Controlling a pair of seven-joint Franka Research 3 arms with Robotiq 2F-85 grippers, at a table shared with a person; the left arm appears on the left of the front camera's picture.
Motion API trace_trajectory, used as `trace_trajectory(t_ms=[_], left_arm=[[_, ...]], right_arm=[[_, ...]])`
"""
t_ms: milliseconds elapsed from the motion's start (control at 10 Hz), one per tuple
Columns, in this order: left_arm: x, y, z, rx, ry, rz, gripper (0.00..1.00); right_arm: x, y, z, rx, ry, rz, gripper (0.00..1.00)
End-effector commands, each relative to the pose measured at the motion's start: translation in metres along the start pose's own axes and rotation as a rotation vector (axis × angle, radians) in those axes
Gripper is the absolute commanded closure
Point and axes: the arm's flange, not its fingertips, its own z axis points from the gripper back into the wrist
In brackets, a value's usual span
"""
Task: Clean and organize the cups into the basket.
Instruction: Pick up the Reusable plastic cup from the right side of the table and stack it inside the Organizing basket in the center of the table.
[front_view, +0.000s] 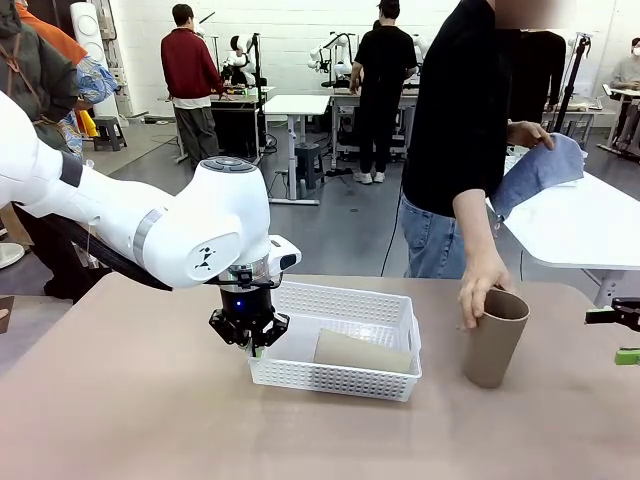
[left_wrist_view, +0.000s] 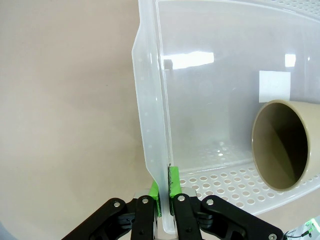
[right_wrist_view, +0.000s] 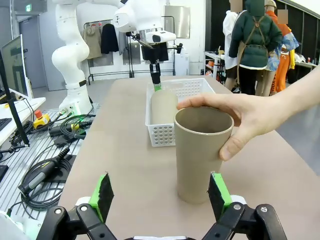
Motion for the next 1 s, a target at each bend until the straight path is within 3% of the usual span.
trace_trajectory(t_ms=[0, 700, 900], left_arm=[[0.000, -0.001, 0.002, -0.006, -0.015, -0.006, 1.00], [0.000, -0.001, 0.002, -0.006, -0.015, -0.006, 1.00], [0.000, -0.001, 0.002, -0.006, -0.015, -0.006, 1.00]], right_arm=[[-0.001, 0.000, 0.003, 0.014, 0.015, 0.006, 0.00], [0.000, 0.000, 0.000, 0.000, 0.000, 0.000, 0.00], [-0.017, -0.032, -0.031, 0.025, 0.029, -0.049, 0.00]])
